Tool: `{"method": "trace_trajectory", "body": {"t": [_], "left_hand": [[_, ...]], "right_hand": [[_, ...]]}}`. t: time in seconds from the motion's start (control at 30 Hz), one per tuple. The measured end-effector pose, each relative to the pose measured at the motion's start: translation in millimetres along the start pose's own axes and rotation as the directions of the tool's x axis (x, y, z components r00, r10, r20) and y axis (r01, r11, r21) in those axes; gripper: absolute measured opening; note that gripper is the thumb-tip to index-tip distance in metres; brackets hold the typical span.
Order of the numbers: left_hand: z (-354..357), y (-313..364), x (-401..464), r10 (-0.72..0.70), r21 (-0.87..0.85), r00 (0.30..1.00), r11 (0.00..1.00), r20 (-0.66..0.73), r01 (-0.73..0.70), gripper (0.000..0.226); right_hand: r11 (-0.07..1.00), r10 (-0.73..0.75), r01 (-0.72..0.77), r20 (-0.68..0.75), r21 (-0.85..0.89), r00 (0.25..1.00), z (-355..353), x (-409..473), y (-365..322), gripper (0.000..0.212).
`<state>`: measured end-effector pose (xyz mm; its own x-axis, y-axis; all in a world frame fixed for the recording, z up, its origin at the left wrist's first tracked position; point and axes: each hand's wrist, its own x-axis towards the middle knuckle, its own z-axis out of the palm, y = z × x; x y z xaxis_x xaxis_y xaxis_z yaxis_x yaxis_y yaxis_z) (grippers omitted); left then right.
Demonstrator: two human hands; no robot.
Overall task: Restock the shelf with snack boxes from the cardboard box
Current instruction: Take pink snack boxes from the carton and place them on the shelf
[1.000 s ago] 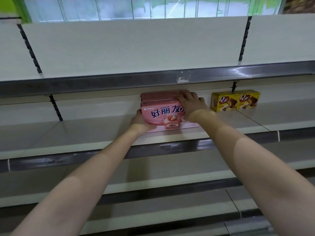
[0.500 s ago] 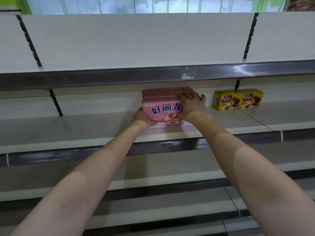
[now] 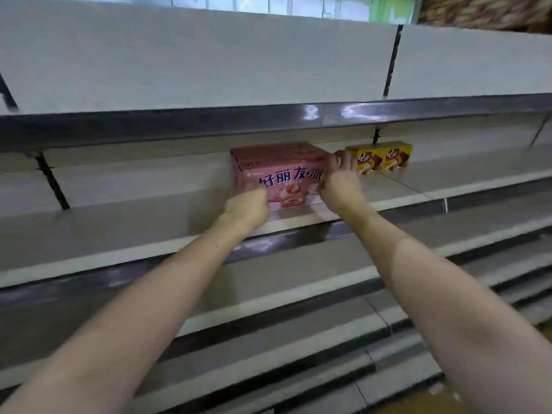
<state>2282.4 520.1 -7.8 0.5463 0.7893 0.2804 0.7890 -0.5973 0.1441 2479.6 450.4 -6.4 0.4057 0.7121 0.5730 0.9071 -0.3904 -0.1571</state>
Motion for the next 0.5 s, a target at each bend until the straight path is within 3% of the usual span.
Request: {"method": "trace_trajectory", "body": {"t": [0.1,0.23,0.4,0.5], "left_hand": [[-1.8,13.4,-3.1,0.233,-0.087,0.972,0.969,0.004,-0.232,0.019],[-1.9,42.9,-23.0,0.527,-0.150,0.850,0.841,0.002,-0.520,0.012],[7.5,94.5,-72.6,0.761,-0.259,0.649,0.625,-0.009,-0.736,0.009],[26.1,122.0,-107.3,0.830,-0.343,0.558,0.530,0.020,-0.776,0.010]], "right_hand": [[0.997,0.066,-0.065,-0.019,0.035,0.998,-10.6,-23.0,2.7,0.055],[0.982,0.183,-0.175,-0.111,0.077,0.977,-30.0,-73.9,11.7,0.029],[0.935,0.346,-0.352,-0.104,-0.038,0.932,-59.3,-164.8,27.2,0.030],[0.847,0.526,-0.528,-0.053,-0.055,0.849,-77.6,-234.5,35.2,0.027]]}}
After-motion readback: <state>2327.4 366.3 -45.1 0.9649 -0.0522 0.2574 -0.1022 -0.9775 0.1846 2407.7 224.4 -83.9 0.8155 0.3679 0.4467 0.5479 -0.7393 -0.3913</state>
